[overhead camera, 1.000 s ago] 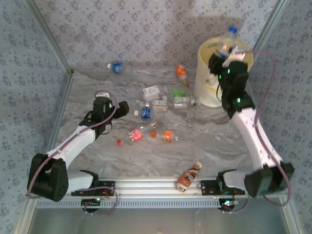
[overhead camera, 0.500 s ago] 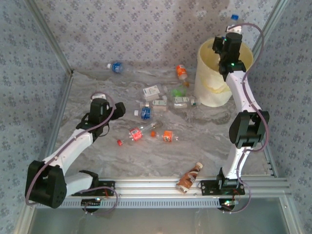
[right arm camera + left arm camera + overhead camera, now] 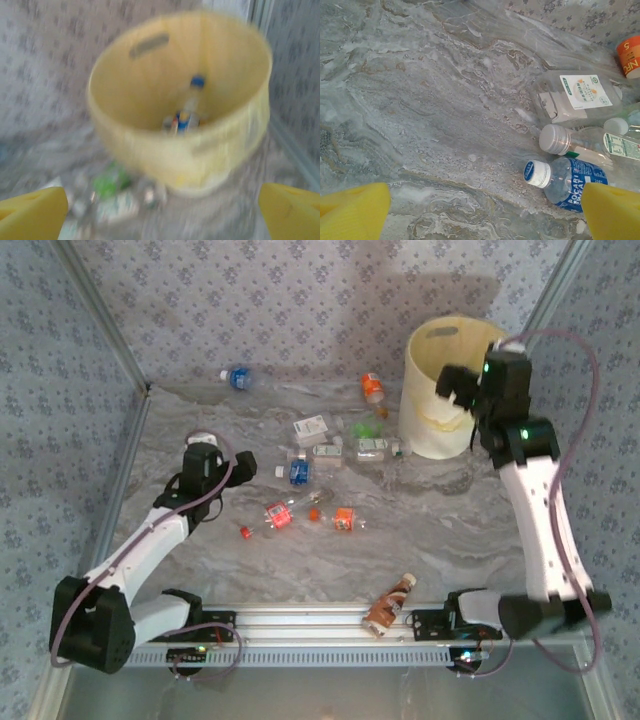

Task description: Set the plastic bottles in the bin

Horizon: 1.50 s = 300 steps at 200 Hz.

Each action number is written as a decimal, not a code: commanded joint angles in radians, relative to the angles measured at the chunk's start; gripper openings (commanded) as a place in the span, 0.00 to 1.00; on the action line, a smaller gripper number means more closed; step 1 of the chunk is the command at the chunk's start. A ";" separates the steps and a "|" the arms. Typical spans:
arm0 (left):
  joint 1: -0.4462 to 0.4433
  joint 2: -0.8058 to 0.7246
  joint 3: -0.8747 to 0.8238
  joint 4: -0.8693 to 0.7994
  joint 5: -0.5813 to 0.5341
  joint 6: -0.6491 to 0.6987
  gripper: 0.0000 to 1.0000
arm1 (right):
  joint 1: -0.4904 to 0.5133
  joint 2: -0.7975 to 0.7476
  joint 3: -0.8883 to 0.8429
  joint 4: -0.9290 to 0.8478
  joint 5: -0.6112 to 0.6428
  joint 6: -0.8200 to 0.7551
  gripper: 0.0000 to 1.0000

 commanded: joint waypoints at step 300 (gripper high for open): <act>0.005 -0.292 -0.142 -0.198 0.084 -0.092 0.98 | 0.584 -0.231 -0.947 0.106 -0.145 0.969 0.36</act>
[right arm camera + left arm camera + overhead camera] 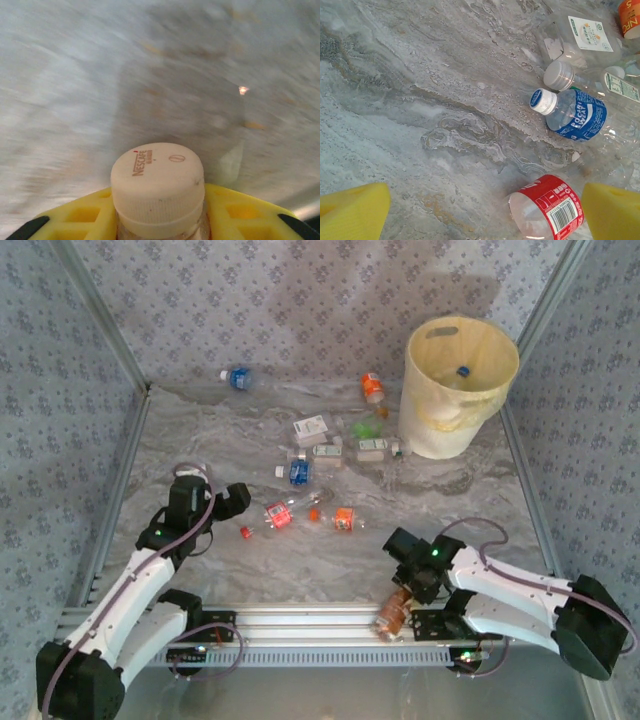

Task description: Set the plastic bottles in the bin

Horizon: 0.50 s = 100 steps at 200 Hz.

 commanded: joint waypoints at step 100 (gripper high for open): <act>0.004 0.135 0.140 0.034 -0.019 -0.037 0.98 | -0.232 -0.127 0.294 0.583 0.361 -0.793 0.30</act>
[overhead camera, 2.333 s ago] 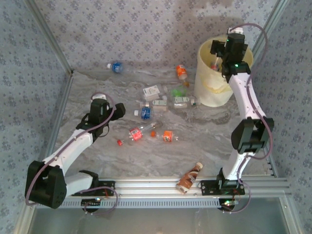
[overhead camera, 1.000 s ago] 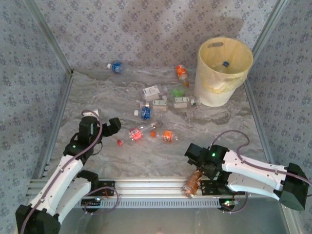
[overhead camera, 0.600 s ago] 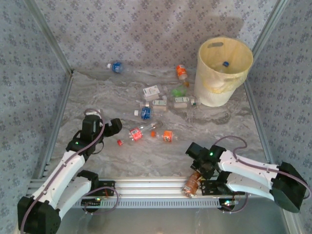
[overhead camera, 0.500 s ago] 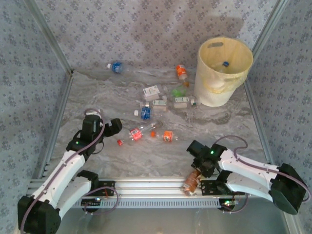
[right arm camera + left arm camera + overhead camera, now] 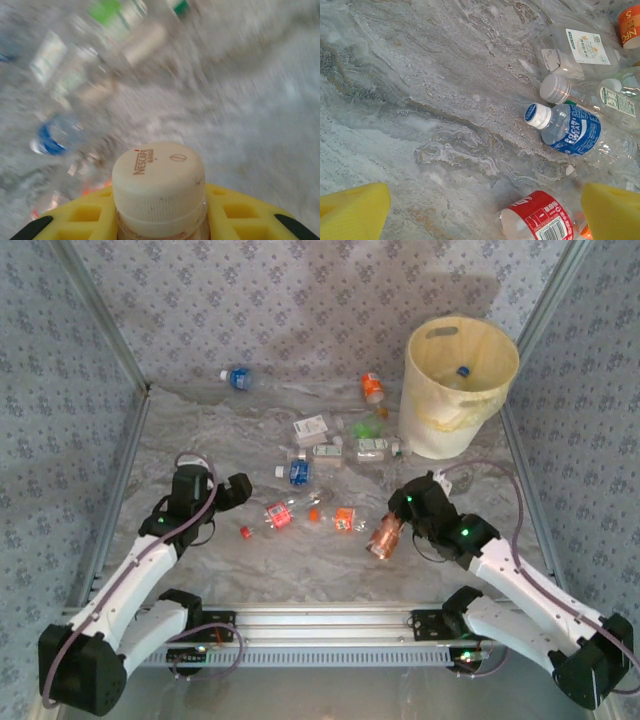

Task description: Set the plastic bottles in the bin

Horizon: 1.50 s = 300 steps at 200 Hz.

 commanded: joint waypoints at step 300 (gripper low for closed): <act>-0.091 0.346 0.212 -0.315 0.190 0.241 0.98 | -0.623 0.769 1.081 0.216 -0.450 -0.680 1.00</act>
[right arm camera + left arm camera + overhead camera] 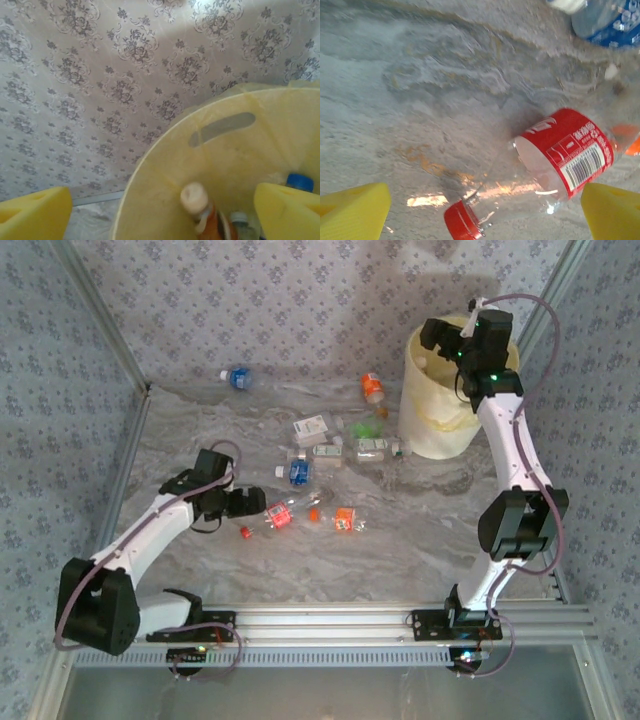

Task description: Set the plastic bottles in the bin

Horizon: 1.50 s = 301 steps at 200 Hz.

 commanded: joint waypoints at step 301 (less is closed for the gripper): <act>-0.281 0.032 0.056 0.369 0.061 0.284 0.55 | 0.425 -0.643 -1.013 0.400 -0.152 0.246 1.00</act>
